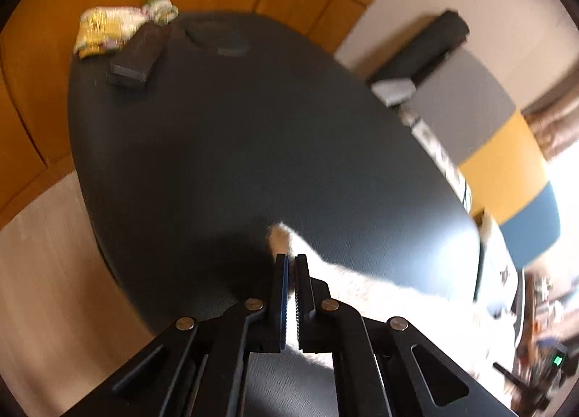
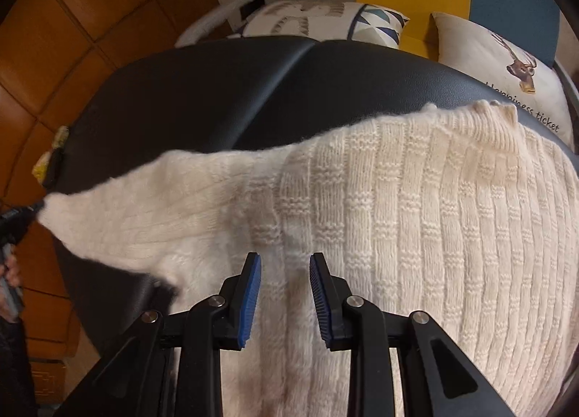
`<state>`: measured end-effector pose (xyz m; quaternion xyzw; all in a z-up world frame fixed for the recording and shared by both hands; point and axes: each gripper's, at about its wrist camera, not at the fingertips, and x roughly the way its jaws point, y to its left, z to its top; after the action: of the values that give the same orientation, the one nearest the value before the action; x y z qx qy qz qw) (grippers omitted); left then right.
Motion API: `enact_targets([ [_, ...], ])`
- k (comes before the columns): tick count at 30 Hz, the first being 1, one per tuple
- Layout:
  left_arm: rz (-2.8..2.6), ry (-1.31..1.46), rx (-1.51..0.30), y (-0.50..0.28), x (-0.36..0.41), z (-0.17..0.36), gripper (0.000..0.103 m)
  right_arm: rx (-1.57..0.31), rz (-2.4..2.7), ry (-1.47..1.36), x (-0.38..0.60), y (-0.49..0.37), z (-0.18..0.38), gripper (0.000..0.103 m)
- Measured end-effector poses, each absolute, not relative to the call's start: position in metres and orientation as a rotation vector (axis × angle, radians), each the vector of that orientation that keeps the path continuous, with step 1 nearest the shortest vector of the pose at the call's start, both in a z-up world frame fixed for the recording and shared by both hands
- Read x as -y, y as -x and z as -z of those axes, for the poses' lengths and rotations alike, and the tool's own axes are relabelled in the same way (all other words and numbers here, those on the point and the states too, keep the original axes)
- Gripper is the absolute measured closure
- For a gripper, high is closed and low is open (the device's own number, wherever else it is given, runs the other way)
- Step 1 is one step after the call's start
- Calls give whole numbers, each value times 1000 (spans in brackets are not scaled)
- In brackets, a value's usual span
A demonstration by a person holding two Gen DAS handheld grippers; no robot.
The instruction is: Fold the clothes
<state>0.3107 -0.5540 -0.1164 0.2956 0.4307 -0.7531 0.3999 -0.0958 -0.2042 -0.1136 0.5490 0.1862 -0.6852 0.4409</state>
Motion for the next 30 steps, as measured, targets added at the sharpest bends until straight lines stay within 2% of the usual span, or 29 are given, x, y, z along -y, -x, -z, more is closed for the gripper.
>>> enact_targets([
  [2, 1917, -712, -1078, -305, 560, 104, 100, -448, 1584, -1443, 212, 95, 123, 74],
  [5, 1977, -646, -1069, -301, 560, 80, 100, -421, 1492, -1427, 214, 99, 106, 74],
  [8, 2146, -524, -1076, -315, 550, 53, 100, -311, 1416, -1429, 215, 128, 79, 74],
  [12, 2289, -418, -1063, -331, 529, 20, 100, -241, 1390, -1567, 225, 188, 69, 74],
  [17, 2432, -383, -985, -353, 504, -15, 100, -506, 1447, -1612, 261, 228, 73, 72],
  [21, 2392, -581, -860, -319, 500, -6, 100, -697, 1392, -1636, 288, 237, 88, 70],
  [23, 2352, -774, -773, -293, 491, 13, 98, -754, 1351, -1666, 294, 238, 99, 66],
  [25, 2363, -934, -766, -265, 479, 39, 90, -828, 1324, -1680, 297, 240, 111, 63],
  [30, 2448, -1227, -750, -191, 443, 88, 86, -906, 1218, -1705, 291, 235, 135, 53],
])
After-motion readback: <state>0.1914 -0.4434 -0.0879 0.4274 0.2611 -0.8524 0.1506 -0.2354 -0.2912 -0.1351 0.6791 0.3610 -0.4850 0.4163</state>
